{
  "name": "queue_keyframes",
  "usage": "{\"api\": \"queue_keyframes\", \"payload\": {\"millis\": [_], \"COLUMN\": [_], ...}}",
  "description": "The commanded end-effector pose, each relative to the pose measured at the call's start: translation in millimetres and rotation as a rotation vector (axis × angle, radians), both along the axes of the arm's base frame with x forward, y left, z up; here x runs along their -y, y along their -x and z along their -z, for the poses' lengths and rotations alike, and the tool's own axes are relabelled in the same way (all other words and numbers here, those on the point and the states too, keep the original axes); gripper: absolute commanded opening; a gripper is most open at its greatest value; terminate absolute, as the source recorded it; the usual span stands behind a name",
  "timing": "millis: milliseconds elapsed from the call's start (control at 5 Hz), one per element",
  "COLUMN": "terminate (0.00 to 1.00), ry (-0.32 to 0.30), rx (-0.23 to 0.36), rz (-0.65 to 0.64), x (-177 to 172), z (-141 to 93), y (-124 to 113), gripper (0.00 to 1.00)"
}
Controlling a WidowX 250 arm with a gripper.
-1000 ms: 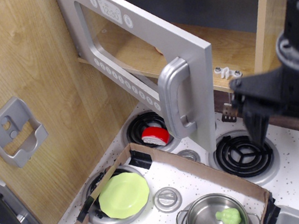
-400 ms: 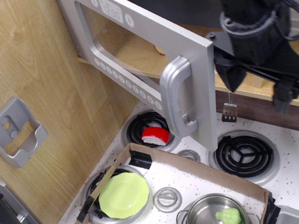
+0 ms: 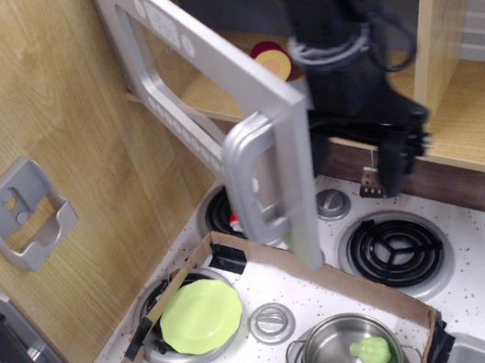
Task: Open microwave
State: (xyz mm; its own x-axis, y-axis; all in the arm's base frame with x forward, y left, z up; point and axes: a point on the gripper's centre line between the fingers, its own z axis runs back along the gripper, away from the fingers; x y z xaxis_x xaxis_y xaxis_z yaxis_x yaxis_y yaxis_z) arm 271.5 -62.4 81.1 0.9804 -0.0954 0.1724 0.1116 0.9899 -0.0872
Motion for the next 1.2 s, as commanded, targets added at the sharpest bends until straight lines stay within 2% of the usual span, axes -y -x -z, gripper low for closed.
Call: {"api": "queue_keyframes", "payload": {"millis": [0, 200, 400, 600, 800, 1000], "terminate": [0.00, 0.00, 0.00, 0.00, 0.00, 0.00], "ry": [-0.042, -0.057, -0.093, -0.102, -0.085, -0.086], "rx": [0.057, 0.071, 0.102, 0.110, 0.088, 0.092], "rz": [0.021, 0.025, 0.002, -0.030, -0.025, -0.012], "x": [-33, -55, -74, -87, -90, -93], "z": [-12, -10, -6, 2, 5, 6], "y": [-2, -5, 1, 9, 11, 8], "gripper": [1.00, 1.00, 1.00, 1.00, 1.00, 1.00]}}
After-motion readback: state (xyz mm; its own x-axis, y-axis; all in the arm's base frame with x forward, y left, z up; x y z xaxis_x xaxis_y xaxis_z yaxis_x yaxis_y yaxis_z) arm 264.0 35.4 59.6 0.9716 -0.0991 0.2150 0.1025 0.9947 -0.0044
